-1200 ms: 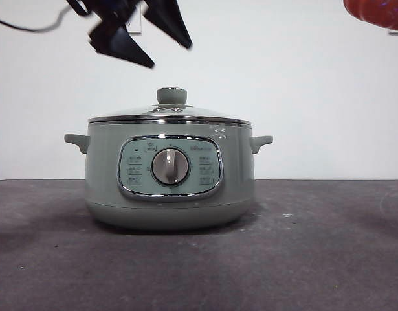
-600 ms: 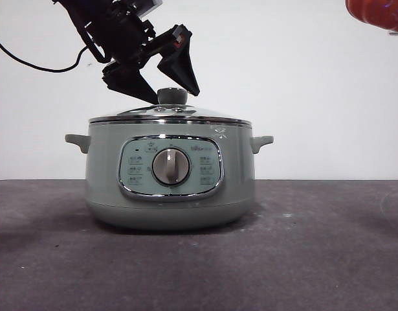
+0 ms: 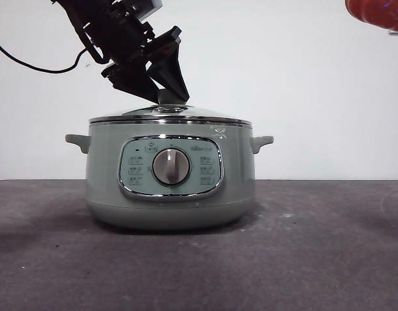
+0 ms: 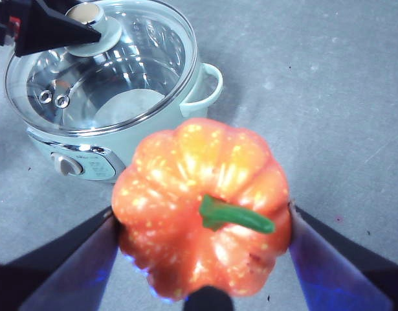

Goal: Pick up the pumpkin,open the lid,put the pumpkin in the pot,close the lid

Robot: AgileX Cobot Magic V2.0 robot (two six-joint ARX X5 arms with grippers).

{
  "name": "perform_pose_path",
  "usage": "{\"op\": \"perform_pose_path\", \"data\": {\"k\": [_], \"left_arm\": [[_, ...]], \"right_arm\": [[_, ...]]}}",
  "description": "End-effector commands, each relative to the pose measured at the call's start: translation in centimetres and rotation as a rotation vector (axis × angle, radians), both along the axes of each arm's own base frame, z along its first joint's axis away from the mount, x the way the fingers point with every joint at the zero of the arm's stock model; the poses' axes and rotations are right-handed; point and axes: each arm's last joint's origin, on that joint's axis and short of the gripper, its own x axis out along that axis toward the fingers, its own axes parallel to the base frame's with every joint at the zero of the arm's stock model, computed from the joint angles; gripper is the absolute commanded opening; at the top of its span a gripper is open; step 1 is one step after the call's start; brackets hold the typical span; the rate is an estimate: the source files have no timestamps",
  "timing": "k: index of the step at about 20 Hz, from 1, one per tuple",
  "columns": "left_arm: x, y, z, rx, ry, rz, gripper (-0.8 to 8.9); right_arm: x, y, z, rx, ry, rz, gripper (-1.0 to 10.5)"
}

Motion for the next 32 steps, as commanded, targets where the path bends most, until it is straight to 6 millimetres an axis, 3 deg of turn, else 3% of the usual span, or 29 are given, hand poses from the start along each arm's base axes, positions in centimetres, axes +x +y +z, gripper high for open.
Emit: {"op": "perform_pose_path", "data": {"k": [1,9,16,19,24,29,32], "left_arm": [[0.1,-0.1,-0.1,0.003,0.0,-0.006,0.12],[-0.2,0.0,0.6,-0.013,-0.018,-0.002,-0.08],[-2.8,1.3,5.8,-0.076,-0.151,0.002,-0.08],[-5.4,2.9,8.7,-0.097,-0.199,0.013,-0.09],[-11.9,6.4,13.3,-0.1,-0.275,0.071,-0.09],[-18.5,9.6,15.4,-0.086,-0.295,0.111,-0.09],[-21.4,11.0,15.8,-0.073,-0.298,0.135,-0.08]], "right_arm": [[0.0,0.0,0.0,0.01,-0.001,-0.006,-0.1],[0.0,0.0,0.0,0.011,-0.001,-0.005,-0.1],[0.3,0.1,-0.1,0.008,0.008,-0.004,-0.1],[1.3,0.6,-0.2,0.013,0.008,0.002,-0.1],[5.0,2.7,-1.0,0.09,0.004,0.116,-0.1],[10.3,7.5,-2.2,0.051,0.058,0.214,-0.1],[14.2,11.9,-2.3,0.006,0.073,0.295,-0.1]]}}
